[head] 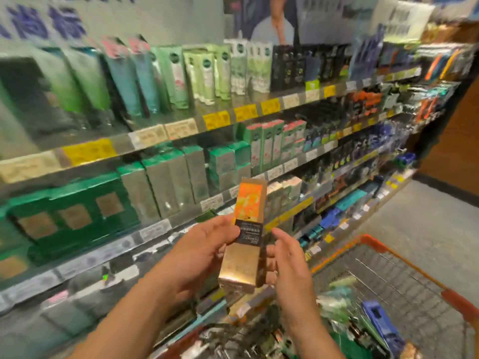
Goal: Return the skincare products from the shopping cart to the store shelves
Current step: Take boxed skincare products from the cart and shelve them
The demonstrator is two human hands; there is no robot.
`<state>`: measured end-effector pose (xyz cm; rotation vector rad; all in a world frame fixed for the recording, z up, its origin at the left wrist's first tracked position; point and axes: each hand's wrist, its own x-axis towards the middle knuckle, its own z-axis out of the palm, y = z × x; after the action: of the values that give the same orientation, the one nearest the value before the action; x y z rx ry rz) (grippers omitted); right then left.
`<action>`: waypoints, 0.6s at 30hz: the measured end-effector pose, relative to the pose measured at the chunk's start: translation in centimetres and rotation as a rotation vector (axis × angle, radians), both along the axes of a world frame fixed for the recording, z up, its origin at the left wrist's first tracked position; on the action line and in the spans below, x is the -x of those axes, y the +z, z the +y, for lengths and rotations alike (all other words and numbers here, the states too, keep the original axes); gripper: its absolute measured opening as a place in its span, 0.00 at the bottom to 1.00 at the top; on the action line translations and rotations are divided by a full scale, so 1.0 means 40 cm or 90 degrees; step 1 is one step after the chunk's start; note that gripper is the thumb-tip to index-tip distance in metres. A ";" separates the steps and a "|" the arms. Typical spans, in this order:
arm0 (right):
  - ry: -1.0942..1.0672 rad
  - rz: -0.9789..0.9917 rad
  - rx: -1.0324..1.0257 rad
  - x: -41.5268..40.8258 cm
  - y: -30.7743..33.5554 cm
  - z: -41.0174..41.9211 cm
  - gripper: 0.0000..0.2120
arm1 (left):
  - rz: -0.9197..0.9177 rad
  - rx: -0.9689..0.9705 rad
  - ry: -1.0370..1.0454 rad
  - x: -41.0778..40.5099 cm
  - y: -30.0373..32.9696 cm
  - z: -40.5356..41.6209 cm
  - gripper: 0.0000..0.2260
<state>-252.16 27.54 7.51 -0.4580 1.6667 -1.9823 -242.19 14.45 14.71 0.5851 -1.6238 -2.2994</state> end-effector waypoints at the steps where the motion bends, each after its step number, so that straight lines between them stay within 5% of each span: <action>1: 0.020 -0.037 0.019 -0.008 0.022 -0.038 0.15 | 0.006 0.014 0.015 -0.027 0.009 -0.020 0.20; 6: 0.160 -0.037 0.044 -0.084 0.160 -0.225 0.26 | -0.022 0.079 0.048 -0.192 0.055 -0.109 0.16; 11: 0.266 0.026 0.030 -0.220 0.261 -0.381 0.09 | -0.036 0.094 0.091 -0.379 0.096 -0.184 0.22; 18: 0.243 -0.079 0.089 -0.463 0.319 -0.538 0.09 | -0.027 0.027 0.203 -0.651 0.177 -0.250 0.17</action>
<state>-233.64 6.02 20.27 -0.6367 1.2611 -1.8066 -216.16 4.45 21.79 0.8222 -1.4706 -2.0294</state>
